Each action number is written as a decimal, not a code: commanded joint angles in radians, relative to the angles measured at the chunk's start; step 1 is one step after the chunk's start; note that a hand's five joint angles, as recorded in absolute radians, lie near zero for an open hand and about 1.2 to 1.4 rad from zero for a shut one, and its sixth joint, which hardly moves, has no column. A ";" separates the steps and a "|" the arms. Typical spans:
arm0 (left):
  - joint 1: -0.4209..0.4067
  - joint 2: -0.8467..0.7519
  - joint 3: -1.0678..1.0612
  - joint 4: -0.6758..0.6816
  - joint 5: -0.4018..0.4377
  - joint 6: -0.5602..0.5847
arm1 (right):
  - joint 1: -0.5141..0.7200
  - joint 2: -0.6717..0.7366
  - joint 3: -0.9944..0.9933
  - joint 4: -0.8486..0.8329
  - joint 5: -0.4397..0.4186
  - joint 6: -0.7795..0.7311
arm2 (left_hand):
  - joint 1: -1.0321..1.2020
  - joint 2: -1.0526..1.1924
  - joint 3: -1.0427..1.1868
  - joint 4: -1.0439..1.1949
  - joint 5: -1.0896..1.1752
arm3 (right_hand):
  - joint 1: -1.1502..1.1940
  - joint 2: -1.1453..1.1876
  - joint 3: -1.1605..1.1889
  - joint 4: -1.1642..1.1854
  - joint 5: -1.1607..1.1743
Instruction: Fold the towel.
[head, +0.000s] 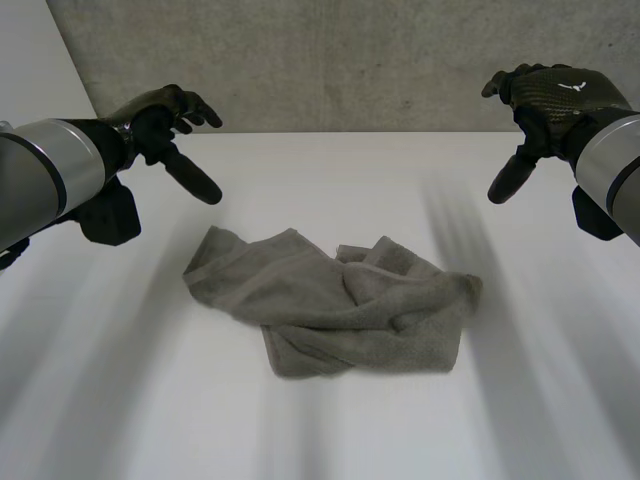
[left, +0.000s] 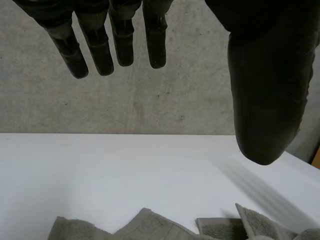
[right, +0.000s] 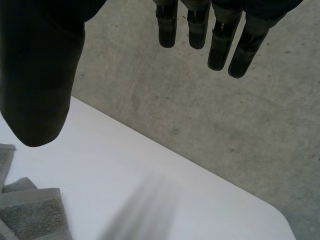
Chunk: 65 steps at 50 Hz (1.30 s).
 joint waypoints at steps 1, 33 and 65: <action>-0.012 0.011 -0.017 0.007 -0.048 0.031 | 0.002 -0.011 0.008 -0.012 0.058 0.008 | 0.016 0.017 0.017 0.028 0.004 | -0.058 -0.068 -0.072 -0.084 -0.060; -0.141 0.024 -0.027 0.036 -0.260 0.166 | 0.003 -0.014 0.007 -0.014 0.049 0.017 | -0.022 -0.021 -0.021 -0.010 -0.035 | -0.058 -0.068 -0.072 -0.084 -0.060; -0.222 -0.521 0.174 0.297 0.229 0.315 | -0.115 0.276 0.183 -0.092 -0.258 -0.197 | 0.063 0.064 0.063 0.075 0.050 | -0.058 -0.068 -0.072 -0.084 -0.060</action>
